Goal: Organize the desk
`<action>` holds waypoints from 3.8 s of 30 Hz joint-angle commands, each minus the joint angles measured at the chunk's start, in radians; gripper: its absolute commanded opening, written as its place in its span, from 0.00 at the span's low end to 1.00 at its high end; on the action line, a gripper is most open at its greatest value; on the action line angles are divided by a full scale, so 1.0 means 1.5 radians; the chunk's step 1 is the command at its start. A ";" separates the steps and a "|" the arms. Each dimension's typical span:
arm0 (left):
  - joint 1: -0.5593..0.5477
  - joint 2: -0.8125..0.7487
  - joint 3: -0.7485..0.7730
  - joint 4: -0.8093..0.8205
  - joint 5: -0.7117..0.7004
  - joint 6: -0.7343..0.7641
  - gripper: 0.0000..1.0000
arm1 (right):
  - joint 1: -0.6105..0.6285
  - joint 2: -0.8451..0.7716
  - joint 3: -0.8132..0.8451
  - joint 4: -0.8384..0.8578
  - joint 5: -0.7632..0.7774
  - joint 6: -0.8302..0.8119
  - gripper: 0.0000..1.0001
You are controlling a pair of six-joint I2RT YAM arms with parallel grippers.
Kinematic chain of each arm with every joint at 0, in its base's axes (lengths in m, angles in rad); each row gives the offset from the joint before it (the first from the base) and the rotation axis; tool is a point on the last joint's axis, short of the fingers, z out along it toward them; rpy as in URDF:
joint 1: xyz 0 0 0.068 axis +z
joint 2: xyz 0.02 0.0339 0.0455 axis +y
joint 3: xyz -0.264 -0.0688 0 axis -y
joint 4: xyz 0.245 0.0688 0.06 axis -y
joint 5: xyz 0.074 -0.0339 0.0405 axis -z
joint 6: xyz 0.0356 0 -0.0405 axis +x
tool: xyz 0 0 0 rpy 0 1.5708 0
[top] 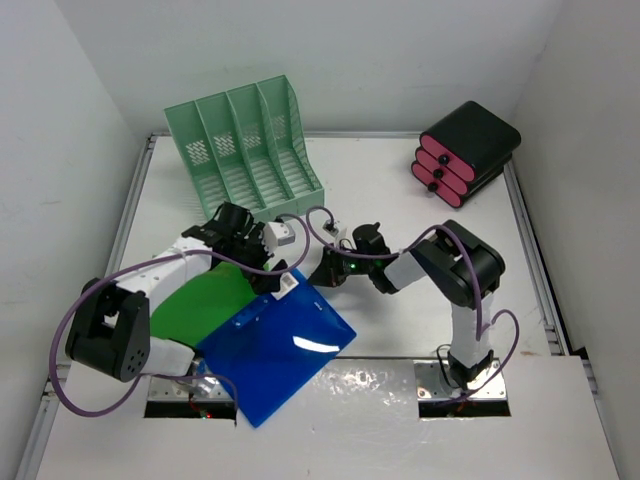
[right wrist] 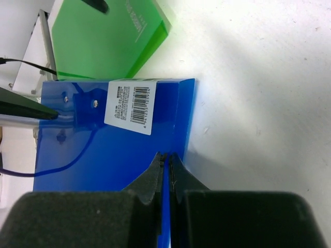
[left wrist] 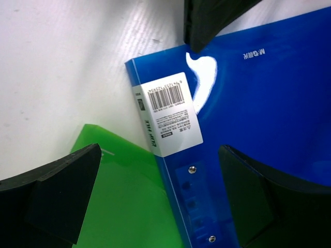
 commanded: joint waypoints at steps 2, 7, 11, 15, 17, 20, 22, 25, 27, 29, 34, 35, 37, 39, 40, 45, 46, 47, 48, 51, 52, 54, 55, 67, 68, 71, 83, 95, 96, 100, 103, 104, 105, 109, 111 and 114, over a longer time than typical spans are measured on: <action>-0.004 -0.007 -0.012 0.026 0.059 0.029 0.96 | 0.042 -0.045 -0.013 0.077 -0.078 -0.001 0.00; -0.004 0.028 -0.006 0.045 0.056 0.023 0.96 | 0.060 -0.045 -0.006 0.068 -0.079 -0.009 0.00; -0.004 0.035 -0.005 0.056 0.064 0.028 0.96 | 0.073 -0.065 -0.016 0.074 -0.081 -0.015 0.00; -0.004 0.047 -0.005 0.060 0.070 0.039 0.98 | 0.081 -0.090 -0.031 0.069 -0.073 -0.036 0.00; -0.004 0.059 0.000 0.054 0.075 0.043 0.98 | 0.090 -0.096 -0.031 0.060 -0.070 -0.046 0.00; -0.004 0.077 0.000 0.059 0.088 0.043 0.98 | 0.101 -0.096 -0.031 0.064 -0.067 -0.053 0.00; -0.004 0.091 0.000 0.064 0.090 0.043 0.98 | 0.108 -0.095 -0.033 0.080 -0.069 -0.048 0.00; -0.004 0.112 0.006 0.055 0.103 0.050 0.97 | 0.114 -0.098 -0.037 0.086 -0.070 -0.048 0.00; -0.004 0.115 0.010 0.027 0.145 0.075 0.94 | 0.120 -0.107 -0.041 0.084 -0.068 -0.053 0.00; -0.003 0.113 0.015 -0.004 0.183 0.104 0.91 | 0.122 -0.111 -0.044 0.083 -0.067 -0.057 0.00; -0.006 0.141 0.052 -0.113 0.266 0.174 0.26 | 0.126 -0.100 -0.042 0.082 -0.068 -0.062 0.00; -0.006 0.152 0.058 -0.122 0.273 0.173 0.10 | 0.126 -0.097 -0.045 0.091 -0.068 -0.055 0.00; -0.006 0.152 0.066 -0.127 0.278 0.157 0.00 | 0.126 -0.094 -0.048 0.103 -0.069 -0.050 0.00; -0.005 0.137 0.068 -0.112 0.266 0.142 0.00 | 0.126 -0.100 -0.052 0.098 -0.068 -0.055 0.00; -0.005 0.130 0.068 -0.103 0.257 0.114 0.00 | 0.125 -0.105 -0.056 0.082 -0.067 -0.061 0.00; -0.004 0.058 0.079 -0.037 0.146 0.009 0.00 | 0.100 -0.233 -0.073 -0.110 0.006 -0.186 0.17; -0.004 0.030 0.083 -0.027 0.127 -0.006 0.00 | 0.091 -0.262 -0.075 -0.191 0.025 -0.202 0.28; -0.004 0.017 0.090 -0.013 0.098 -0.020 0.00 | 0.082 -0.326 -0.080 -0.227 0.044 -0.227 0.40; -0.004 -0.010 0.106 -0.007 0.087 -0.047 0.00 | 0.060 -0.360 -0.083 -0.296 0.092 -0.236 0.59; -0.005 -0.044 0.149 -0.008 0.075 -0.077 0.00 | 0.009 -0.497 -0.092 -0.402 0.162 -0.256 0.83; -0.005 -0.051 0.162 -0.013 0.080 -0.081 0.00 | -0.005 -0.527 -0.098 -0.417 0.171 -0.261 0.90; -0.005 -0.072 0.188 -0.016 0.087 -0.104 0.00 | -0.047 -0.598 -0.094 -0.476 0.170 -0.275 0.99; -0.005 -0.077 0.196 -0.017 0.087 -0.110 0.00 | -0.058 -0.617 -0.093 -0.498 0.171 -0.284 0.99; -0.005 -0.107 0.373 0.011 0.016 -0.282 0.00 | -0.256 -0.762 -0.134 -0.393 0.044 -0.126 0.99; -0.004 -0.111 0.381 0.024 0.018 -0.298 0.00 | -0.268 -0.763 -0.144 -0.362 0.036 -0.108 0.99; -0.005 -0.130 0.396 0.042 0.034 -0.320 0.00 | -0.275 -0.727 -0.175 -0.201 -0.017 -0.030 0.99; -0.005 -0.138 0.478 0.053 0.093 -0.355 0.00 | -0.270 -0.512 -0.119 0.192 -0.060 0.061 0.96; -0.005 -0.152 0.509 0.053 0.134 -0.363 0.00 | -0.226 -0.430 -0.025 0.172 -0.122 0.024 0.86; -0.006 -0.154 0.510 0.053 0.135 -0.362 0.00 | -0.221 -0.428 -0.027 0.212 -0.128 0.034 0.76; -0.005 -0.153 0.497 0.068 0.151 -0.367 0.00 | -0.199 -0.423 -0.040 0.333 -0.155 0.110 0.33; -0.005 -0.152 0.475 0.090 0.161 -0.369 0.00 | -0.180 -0.424 -0.045 0.400 -0.153 0.157 0.05; -0.005 -0.152 0.462 0.100 0.158 -0.371 0.00 | -0.175 -0.425 -0.046 0.414 -0.149 0.167 0.00; -0.004 -0.152 0.456 0.108 0.153 -0.378 0.00 | -0.167 -0.431 -0.048 0.430 -0.144 0.175 0.00; -0.004 -0.149 0.430 0.118 0.115 -0.368 0.13 | -0.159 -0.477 -0.067 0.356 -0.099 0.141 0.00; -0.004 -0.148 0.421 0.119 0.095 -0.358 0.33 | -0.155 -0.506 -0.072 0.236 -0.052 0.094 0.00; -0.006 -0.143 0.409 0.122 0.018 -0.353 0.63 | -0.143 -0.560 -0.069 0.087 0.010 0.006 0.00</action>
